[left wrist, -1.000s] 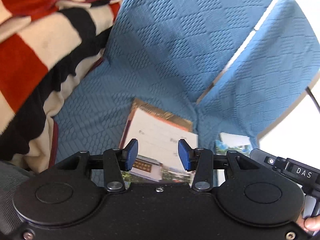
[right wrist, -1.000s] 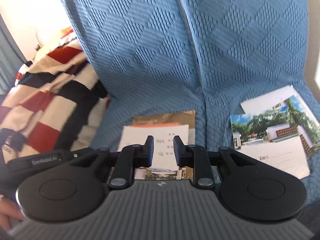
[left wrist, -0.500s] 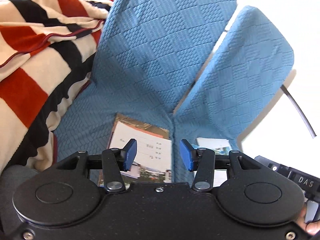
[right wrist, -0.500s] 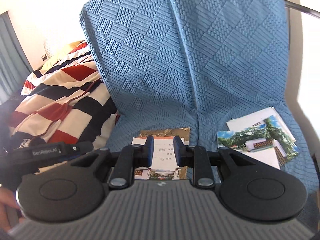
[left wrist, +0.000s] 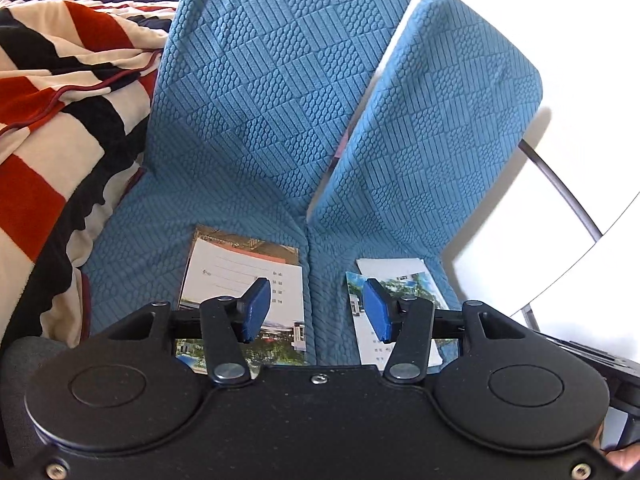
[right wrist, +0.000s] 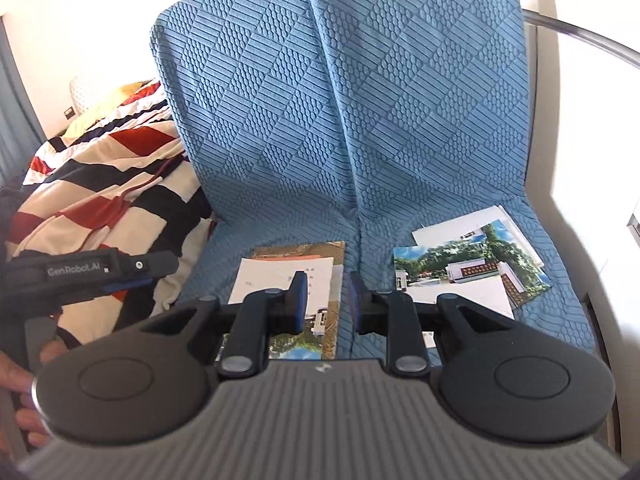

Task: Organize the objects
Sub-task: 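Raise both open grippers away from the book stack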

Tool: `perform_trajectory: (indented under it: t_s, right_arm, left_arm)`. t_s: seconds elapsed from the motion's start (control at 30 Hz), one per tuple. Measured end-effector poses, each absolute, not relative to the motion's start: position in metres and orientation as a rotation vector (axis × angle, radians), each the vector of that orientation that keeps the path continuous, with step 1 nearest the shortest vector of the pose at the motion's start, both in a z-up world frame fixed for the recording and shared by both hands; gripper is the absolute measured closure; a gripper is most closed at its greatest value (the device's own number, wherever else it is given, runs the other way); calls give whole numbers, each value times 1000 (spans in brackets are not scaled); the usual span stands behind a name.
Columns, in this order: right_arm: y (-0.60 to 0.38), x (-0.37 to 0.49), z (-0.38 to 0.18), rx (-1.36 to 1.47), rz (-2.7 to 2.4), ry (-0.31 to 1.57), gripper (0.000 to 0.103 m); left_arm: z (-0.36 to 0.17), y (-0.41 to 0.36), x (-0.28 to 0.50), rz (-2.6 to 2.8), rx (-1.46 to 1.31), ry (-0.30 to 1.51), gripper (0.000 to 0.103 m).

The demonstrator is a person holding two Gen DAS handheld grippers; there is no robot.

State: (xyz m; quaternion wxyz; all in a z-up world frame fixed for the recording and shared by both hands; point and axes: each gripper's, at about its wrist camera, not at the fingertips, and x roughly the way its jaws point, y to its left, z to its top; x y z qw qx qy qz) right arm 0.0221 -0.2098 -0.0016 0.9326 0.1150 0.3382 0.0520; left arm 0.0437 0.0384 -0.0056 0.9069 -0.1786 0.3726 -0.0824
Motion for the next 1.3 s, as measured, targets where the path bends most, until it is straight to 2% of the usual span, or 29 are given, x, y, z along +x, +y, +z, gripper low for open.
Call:
perform_trajectory:
  t_s: [1.3]
  right_arm:
    - [-293, -9, -29, 270, -90, 712, 77]
  left_arm:
    - [-21, -58, 55, -315, -308, 816, 48]
